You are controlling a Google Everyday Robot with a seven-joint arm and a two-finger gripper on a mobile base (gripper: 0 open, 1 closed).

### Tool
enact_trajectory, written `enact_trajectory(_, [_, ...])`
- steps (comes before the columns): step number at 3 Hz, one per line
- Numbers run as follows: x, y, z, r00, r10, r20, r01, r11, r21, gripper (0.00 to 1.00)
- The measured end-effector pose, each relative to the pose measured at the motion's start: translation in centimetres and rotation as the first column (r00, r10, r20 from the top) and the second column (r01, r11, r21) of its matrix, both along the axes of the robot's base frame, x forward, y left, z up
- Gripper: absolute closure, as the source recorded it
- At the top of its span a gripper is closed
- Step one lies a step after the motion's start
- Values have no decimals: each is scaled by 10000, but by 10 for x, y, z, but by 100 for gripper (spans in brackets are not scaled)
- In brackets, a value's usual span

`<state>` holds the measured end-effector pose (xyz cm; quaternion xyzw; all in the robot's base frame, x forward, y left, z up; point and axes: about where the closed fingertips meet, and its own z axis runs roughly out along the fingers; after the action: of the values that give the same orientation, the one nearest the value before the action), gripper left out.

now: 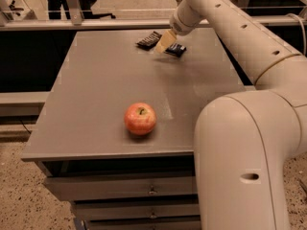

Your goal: Move rxbar blueberry near rxbar chocolate

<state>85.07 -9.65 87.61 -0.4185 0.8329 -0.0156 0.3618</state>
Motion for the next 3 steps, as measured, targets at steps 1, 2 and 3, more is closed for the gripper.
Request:
enact_trajectory(1, [-1, 2, 5, 10000, 52, 76, -53, 9999, 106, 0])
enact_trajectory(2, [-19, -4, 27, 9992, -112, 392, 90, 9983, 576, 0])
enact_trajectory(3, [-63, -24, 83, 9876, -462, 1501, 229, 9879, 1535, 0])
